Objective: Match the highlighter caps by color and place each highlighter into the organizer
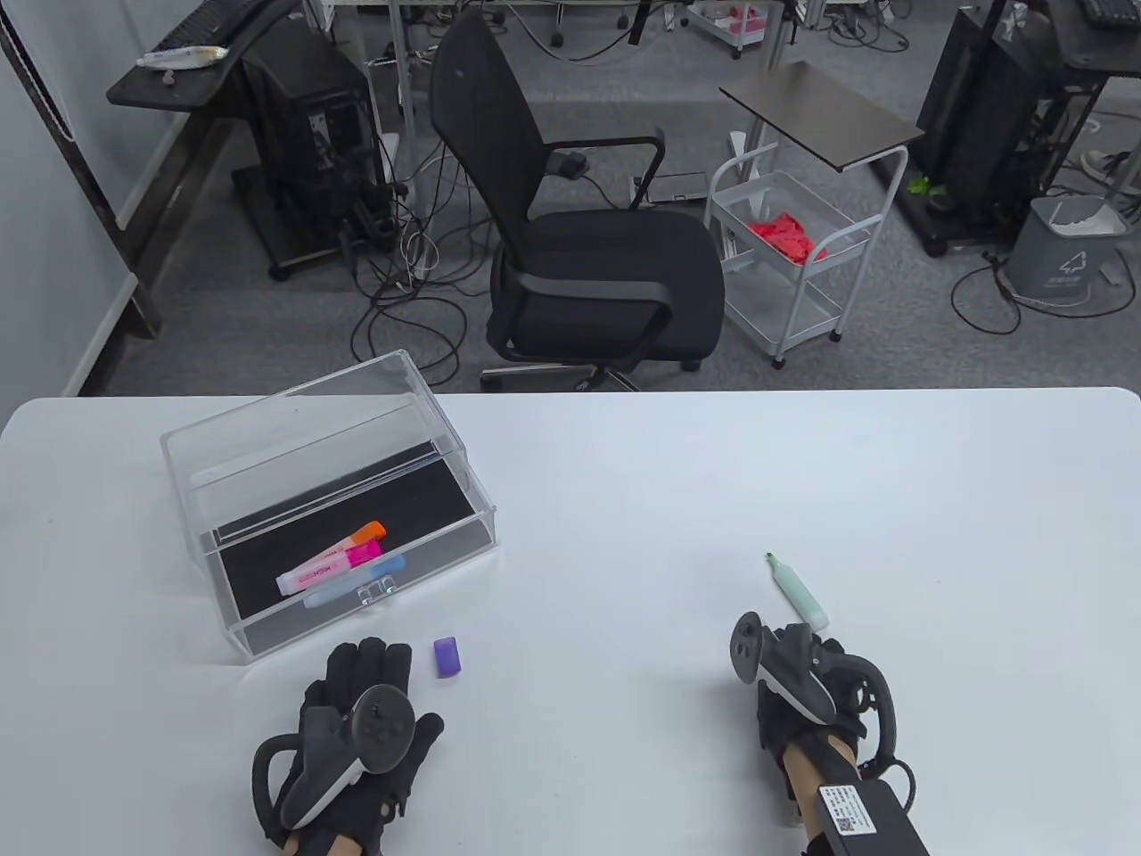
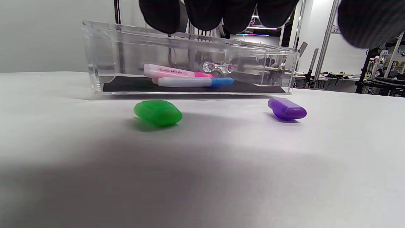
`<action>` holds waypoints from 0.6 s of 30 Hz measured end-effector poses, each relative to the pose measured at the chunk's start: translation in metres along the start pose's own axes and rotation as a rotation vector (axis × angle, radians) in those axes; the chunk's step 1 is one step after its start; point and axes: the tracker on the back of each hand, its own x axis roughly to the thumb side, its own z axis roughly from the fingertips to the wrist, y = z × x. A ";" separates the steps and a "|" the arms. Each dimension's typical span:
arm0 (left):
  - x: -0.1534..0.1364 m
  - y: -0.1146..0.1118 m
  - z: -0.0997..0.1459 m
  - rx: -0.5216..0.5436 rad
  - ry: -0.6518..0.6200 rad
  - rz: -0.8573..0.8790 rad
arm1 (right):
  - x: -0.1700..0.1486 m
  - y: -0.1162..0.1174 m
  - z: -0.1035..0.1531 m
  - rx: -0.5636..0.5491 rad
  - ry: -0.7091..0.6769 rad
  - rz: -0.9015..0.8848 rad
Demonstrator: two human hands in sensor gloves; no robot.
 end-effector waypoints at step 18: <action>0.003 -0.004 -0.003 -0.033 -0.003 -0.016 | 0.027 -0.046 0.043 -0.217 -0.141 -0.131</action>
